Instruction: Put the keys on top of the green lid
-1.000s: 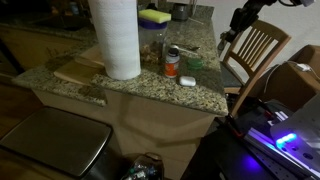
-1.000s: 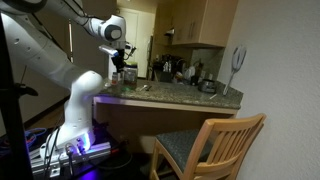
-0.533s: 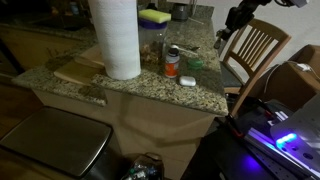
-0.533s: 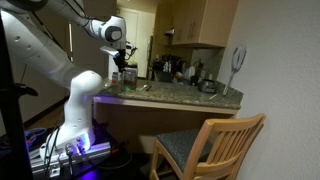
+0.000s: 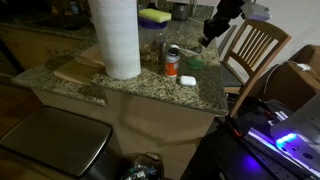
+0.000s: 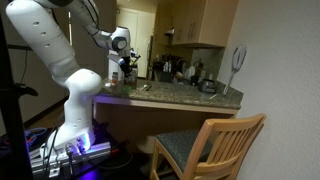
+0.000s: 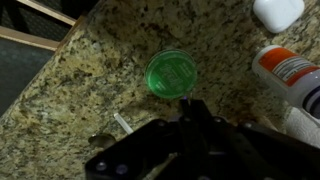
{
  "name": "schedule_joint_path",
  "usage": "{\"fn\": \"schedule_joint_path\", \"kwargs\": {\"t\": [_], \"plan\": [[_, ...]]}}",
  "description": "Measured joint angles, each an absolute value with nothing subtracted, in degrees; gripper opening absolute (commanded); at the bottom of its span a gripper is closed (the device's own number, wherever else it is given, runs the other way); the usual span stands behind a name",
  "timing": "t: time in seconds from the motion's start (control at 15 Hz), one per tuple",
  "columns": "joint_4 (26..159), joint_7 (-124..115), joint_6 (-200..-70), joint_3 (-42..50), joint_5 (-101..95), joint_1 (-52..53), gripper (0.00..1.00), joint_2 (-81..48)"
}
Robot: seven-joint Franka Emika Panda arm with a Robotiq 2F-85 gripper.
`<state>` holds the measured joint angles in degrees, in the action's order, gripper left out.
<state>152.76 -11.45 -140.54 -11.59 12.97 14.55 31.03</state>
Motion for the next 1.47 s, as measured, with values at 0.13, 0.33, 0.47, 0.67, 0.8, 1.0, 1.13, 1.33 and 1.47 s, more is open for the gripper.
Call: {"fn": "schedule_joint_path", "kwargs": {"t": [0.13,0.33,0.47,0.67,0.8,1.0,1.13,1.33,1.47], "plan": [[151.6,-12.1,-140.5,-12.0,12.9,14.5,0.02,28.3],[151.2,-12.1,-140.5,-12.0,12.9,14.5,0.02,27.5],[151.6,-12.2,-140.2,-12.0,12.9,14.5,0.02,27.5],[152.5,-12.5,-140.1,-12.3,12.8,14.5,0.02,27.0],[153.1,-12.7,-140.2,-12.7,12.8,14.5,0.02,26.2],[153.0,-13.1,-140.6,-13.2,12.8,14.5,0.02,26.0],[153.0,-13.7,-141.0,-13.5,12.8,14.5,0.02,25.9],[153.2,-15.2,-141.4,-14.2,12.7,14.5,0.02,25.6],[153.8,-16.2,-142.2,-14.7,12.4,14.5,0.02,25.0]]}}
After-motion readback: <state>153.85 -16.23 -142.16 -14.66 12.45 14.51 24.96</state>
